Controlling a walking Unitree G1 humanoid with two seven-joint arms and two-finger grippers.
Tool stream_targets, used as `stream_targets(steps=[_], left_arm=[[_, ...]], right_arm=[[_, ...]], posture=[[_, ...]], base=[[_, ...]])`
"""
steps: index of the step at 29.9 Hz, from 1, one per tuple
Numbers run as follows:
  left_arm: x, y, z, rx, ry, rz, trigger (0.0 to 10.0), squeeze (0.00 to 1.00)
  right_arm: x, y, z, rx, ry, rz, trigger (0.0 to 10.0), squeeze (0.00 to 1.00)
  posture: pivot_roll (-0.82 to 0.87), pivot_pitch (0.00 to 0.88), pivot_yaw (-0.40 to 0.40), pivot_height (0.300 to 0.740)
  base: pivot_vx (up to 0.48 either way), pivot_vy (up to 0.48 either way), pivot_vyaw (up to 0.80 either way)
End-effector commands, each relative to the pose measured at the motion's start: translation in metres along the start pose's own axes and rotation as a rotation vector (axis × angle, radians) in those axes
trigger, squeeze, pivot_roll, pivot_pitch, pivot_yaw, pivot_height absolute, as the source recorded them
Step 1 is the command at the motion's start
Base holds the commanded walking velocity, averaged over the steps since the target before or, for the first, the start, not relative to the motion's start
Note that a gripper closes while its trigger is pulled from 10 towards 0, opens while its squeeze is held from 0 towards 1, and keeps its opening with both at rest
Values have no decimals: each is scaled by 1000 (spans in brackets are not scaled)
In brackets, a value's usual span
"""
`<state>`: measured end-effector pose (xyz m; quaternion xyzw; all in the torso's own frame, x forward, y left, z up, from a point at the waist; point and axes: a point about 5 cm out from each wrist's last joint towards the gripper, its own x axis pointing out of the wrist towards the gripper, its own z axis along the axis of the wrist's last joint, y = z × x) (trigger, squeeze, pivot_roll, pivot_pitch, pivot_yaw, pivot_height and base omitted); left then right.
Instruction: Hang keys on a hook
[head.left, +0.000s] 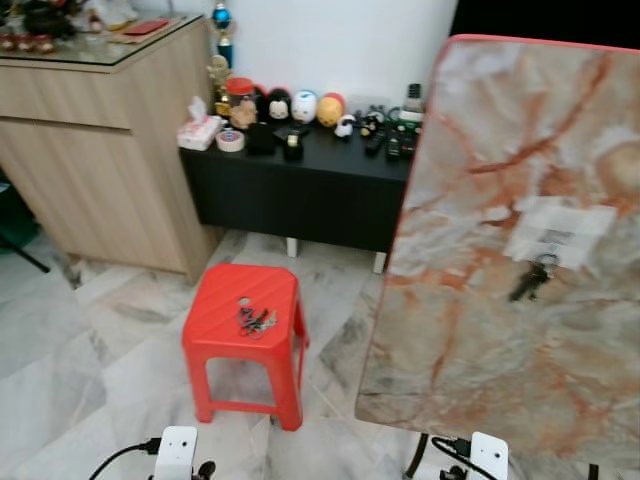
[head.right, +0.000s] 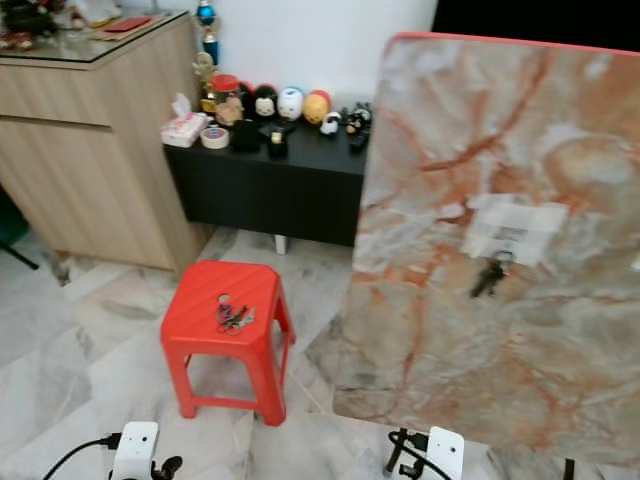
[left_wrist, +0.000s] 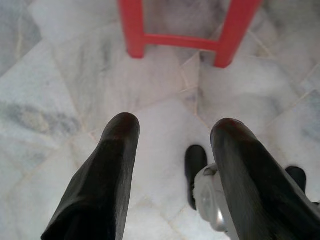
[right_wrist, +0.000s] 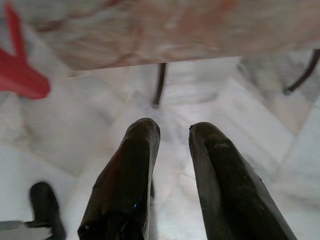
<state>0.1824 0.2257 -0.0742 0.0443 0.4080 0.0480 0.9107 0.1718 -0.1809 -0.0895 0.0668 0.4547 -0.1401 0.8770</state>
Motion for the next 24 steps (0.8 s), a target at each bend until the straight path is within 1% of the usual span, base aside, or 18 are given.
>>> stream_targets(steps=[1,6,12,24], left_arm=[[-1,1,-5,17,29,5,10000,0],[0,-1,-5,19,33,0,10000,0],[0,-1,-3,18,29,0,10000,0],[0,0,-4,16,31,3,10000,0]], right_arm=[[-1,5,-3,1,9,10,10000,0],[-2,7,-8,-7,28,13,10000,0],[-2,1,-10,-15,35,3,10000,0],[-1,1,-7,-17,30,1,10000,0]], posture=[[50,0,-38,740],[49,0,-38,740],[50,0,-38,740],[52,0,-42,740]], base=[[0,352,0],[0,352,0],[0,351,0],[0,352,0]])
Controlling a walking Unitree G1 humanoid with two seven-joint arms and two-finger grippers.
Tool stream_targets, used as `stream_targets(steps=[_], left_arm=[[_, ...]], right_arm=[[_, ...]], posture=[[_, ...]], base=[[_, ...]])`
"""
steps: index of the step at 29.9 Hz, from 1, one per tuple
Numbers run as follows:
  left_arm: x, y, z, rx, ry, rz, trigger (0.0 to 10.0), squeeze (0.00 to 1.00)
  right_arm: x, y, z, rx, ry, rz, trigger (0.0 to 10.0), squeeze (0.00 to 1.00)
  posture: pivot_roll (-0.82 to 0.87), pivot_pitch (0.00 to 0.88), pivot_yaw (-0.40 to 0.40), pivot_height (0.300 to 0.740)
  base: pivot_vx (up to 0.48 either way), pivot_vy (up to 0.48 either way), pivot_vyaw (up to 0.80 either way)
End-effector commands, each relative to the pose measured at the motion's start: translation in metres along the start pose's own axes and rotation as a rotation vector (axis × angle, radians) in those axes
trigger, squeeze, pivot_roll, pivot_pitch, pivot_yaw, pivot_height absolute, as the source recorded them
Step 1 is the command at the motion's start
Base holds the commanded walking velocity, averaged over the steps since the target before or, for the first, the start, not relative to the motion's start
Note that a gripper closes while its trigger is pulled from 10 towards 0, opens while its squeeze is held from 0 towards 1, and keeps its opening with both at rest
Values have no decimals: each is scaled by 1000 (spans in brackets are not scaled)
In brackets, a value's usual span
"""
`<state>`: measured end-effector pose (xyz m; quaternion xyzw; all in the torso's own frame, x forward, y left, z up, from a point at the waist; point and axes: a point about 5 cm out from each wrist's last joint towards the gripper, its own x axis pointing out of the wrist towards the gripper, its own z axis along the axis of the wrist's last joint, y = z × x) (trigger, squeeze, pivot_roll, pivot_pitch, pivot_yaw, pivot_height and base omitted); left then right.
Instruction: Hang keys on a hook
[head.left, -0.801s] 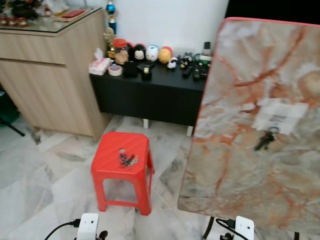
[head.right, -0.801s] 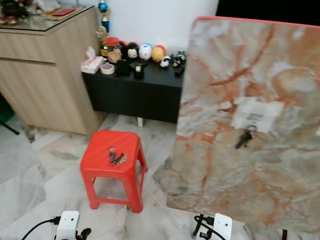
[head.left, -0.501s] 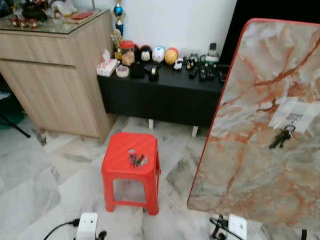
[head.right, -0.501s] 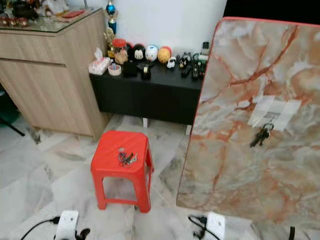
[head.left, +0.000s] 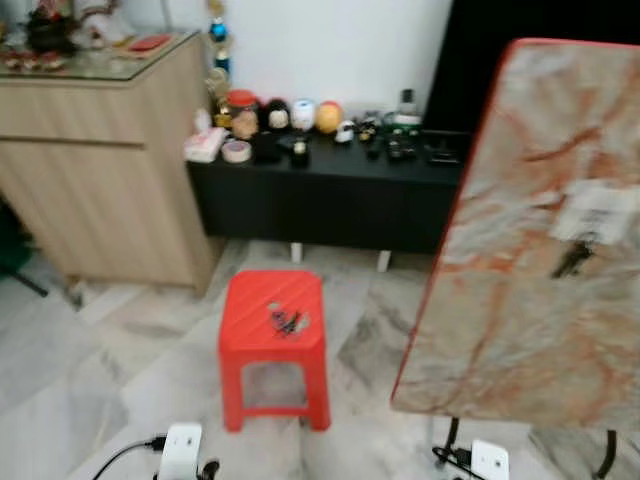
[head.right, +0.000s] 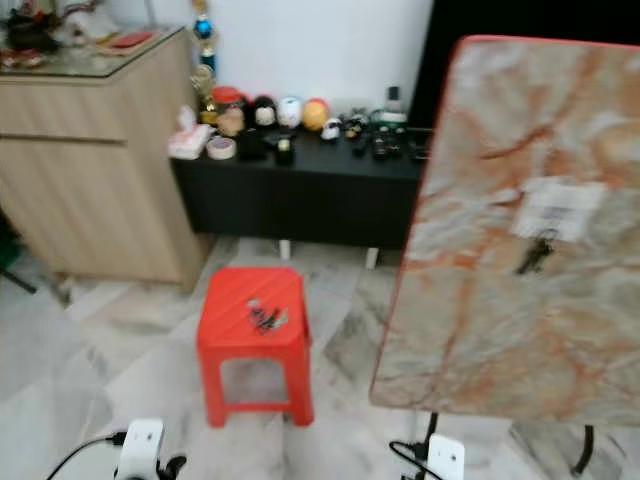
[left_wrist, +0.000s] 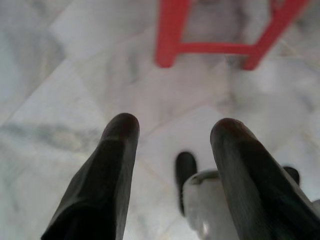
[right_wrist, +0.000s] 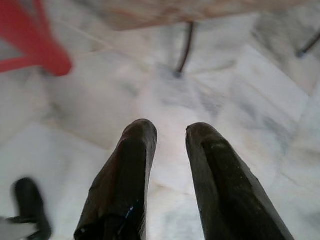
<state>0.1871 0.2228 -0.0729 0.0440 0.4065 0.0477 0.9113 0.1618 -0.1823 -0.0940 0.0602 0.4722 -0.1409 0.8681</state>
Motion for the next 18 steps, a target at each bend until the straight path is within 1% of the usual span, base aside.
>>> stream_targets(steps=[1,5,9,15,18], left_arm=[[-2,3,-8,14,34,5,10000,0],[-3,4,-10,7,38,10,10000,0],[-3,4,-11,12,41,8,10000,0],[-3,4,-13,11,45,8,10000,0],[-3,4,-12,12,44,8,10000,0]], right_arm=[[0,5,3,-4,-8,14,10000,0],[0,7,4,-24,-18,13,10000,0],[0,8,4,-71,-16,26,10000,0],[0,10,4,-82,-21,31,10000,0],[0,11,5,-116,-22,37,10000,0]], posture=[[53,0,-43,740],[54,0,-45,740],[47,0,-39,740],[47,0,-38,740],[46,0,-34,740]], base=[[0,352,0],[0,354,0],[0,347,0],[0,348,0],[0,349,0]])
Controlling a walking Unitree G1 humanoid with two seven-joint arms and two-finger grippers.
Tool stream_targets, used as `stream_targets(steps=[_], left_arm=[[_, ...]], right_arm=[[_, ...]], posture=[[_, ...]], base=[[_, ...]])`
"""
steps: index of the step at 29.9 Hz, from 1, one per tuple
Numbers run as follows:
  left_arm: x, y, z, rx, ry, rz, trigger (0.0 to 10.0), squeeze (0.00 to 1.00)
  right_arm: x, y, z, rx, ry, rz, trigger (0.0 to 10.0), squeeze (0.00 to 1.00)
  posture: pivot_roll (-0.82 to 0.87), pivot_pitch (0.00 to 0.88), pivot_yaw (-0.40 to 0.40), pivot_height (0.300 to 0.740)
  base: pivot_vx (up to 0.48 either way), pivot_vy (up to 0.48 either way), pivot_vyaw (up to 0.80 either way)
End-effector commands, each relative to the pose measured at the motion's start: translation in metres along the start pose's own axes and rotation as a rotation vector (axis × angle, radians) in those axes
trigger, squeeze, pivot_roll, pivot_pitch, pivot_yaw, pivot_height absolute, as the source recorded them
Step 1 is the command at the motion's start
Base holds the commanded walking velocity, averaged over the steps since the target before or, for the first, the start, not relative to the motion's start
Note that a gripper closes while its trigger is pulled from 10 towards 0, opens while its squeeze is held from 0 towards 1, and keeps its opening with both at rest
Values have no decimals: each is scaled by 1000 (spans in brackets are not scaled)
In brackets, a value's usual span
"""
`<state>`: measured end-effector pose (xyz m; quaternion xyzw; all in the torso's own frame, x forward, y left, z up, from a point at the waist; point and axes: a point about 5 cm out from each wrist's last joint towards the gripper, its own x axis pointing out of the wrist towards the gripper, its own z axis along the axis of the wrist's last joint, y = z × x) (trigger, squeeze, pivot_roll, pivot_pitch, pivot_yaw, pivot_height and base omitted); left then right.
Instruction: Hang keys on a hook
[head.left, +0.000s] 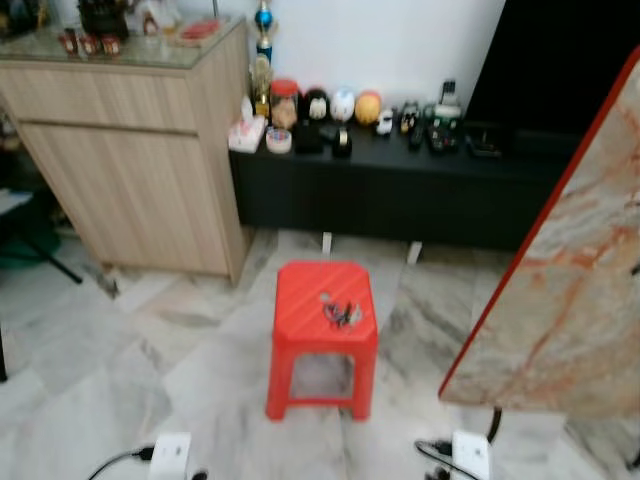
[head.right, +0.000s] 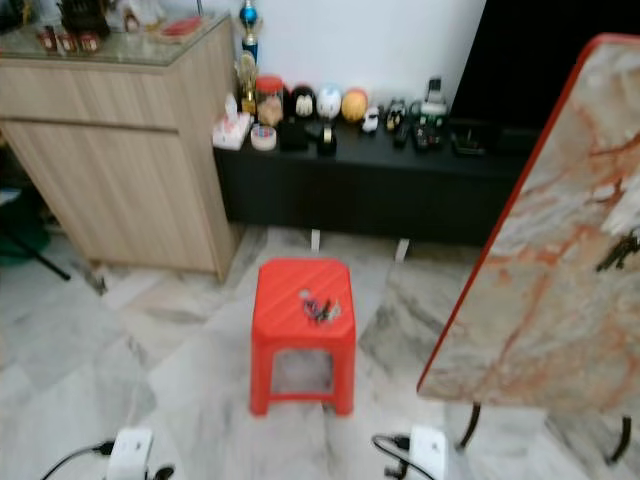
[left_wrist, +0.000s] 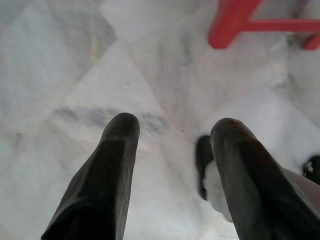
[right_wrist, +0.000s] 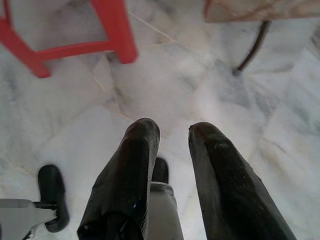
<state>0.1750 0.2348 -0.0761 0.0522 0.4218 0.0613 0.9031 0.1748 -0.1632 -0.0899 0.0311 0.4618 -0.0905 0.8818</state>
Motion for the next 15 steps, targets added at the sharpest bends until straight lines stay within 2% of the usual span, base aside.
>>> stream_targets(steps=[1,15], left_arm=[[1,-8,0,6,8,-23,10000,0],[1,-6,3,-5,0,-8,10000,0]], right_arm=[[0,-11,-4,-20,12,-27,10000,0],[-1,-9,-5,-20,11,-28,10000,0]], posture=[[46,0,-34,740],[54,0,-29,740]], base=[[0,349,0],[0,346,0]])
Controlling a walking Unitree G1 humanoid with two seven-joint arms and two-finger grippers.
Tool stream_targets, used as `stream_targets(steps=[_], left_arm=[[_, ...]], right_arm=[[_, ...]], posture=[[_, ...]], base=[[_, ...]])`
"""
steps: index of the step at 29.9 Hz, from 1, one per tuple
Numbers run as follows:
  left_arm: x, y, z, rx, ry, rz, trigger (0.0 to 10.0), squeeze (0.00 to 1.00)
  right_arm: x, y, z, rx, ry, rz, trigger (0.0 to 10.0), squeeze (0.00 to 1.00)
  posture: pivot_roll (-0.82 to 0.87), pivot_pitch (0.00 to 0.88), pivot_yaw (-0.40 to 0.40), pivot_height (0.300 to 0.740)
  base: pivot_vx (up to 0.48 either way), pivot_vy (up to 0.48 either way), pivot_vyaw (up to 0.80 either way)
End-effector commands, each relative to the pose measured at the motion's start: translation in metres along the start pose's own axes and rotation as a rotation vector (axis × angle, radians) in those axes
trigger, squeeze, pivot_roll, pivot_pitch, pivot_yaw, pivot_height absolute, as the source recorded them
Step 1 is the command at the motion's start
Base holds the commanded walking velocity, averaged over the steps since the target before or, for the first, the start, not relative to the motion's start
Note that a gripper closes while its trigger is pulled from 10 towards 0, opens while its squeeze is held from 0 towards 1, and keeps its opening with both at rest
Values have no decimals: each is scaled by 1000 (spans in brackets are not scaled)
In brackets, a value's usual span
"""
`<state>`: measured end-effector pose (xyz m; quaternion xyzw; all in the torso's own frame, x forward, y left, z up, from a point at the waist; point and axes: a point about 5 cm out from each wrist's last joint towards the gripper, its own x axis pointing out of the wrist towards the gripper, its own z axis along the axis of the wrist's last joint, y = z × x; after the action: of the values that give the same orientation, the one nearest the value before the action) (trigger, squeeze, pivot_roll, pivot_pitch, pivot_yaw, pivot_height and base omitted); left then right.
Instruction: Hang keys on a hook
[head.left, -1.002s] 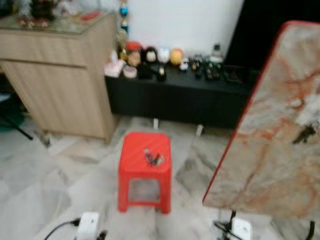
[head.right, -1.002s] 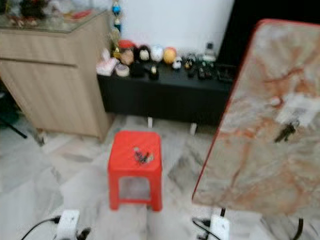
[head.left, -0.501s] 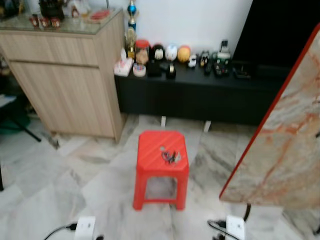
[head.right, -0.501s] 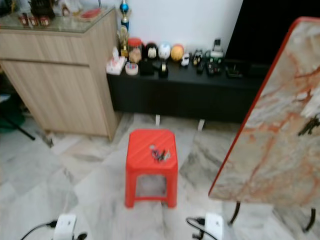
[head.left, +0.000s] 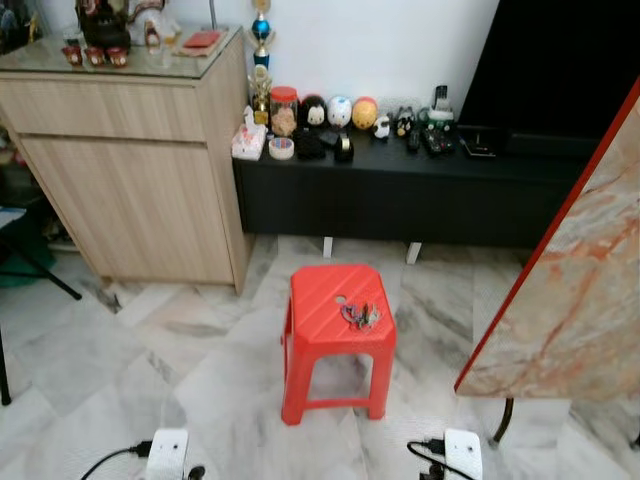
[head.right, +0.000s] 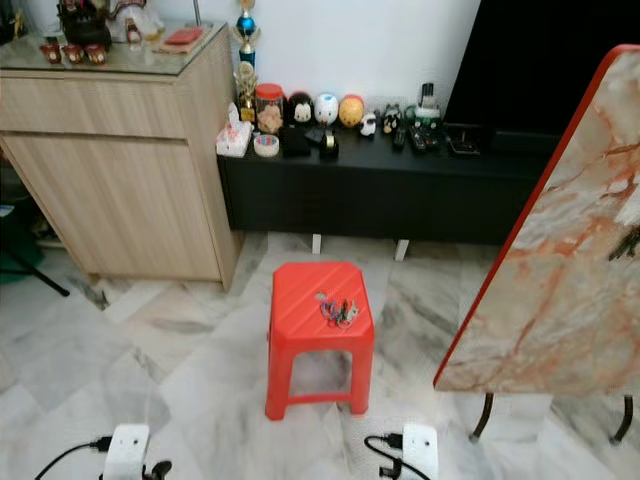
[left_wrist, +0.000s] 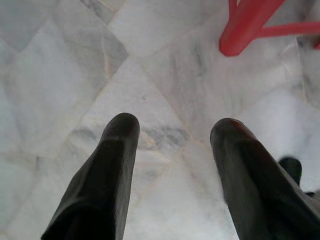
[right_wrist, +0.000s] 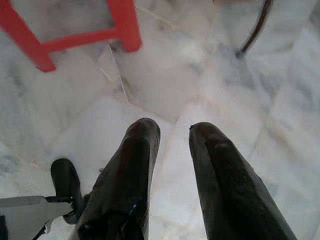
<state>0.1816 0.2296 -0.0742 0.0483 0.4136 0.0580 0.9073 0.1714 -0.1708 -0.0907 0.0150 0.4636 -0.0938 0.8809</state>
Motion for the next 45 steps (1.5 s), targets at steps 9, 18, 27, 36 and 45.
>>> stream_targets(steps=[9,18,27,36,45], left_arm=[[0,1,-2,11,10,2,10000,0],[0,1,0,-2,2,-5,10000,0],[0,-1,0,-2,7,-22,10000,0],[0,-1,1,0,8,-25,10000,0],[1,0,1,-4,7,-22,10000,0]], right_arm=[[0,-1,-2,9,5,-6,10000,0],[0,1,1,8,-1,-3,10000,0],[0,3,3,-39,-14,12,10000,0],[0,2,2,-11,-11,9,10000,0],[0,2,2,-33,-11,14,10000,0]], posture=[[56,0,-28,740],[57,0,-31,740],[59,0,-35,740],[57,0,-34,740],[61,0,-34,740]], base=[[0,147,0],[0,0,0],[0,0,167],[247,0,260],[252,0,0]])
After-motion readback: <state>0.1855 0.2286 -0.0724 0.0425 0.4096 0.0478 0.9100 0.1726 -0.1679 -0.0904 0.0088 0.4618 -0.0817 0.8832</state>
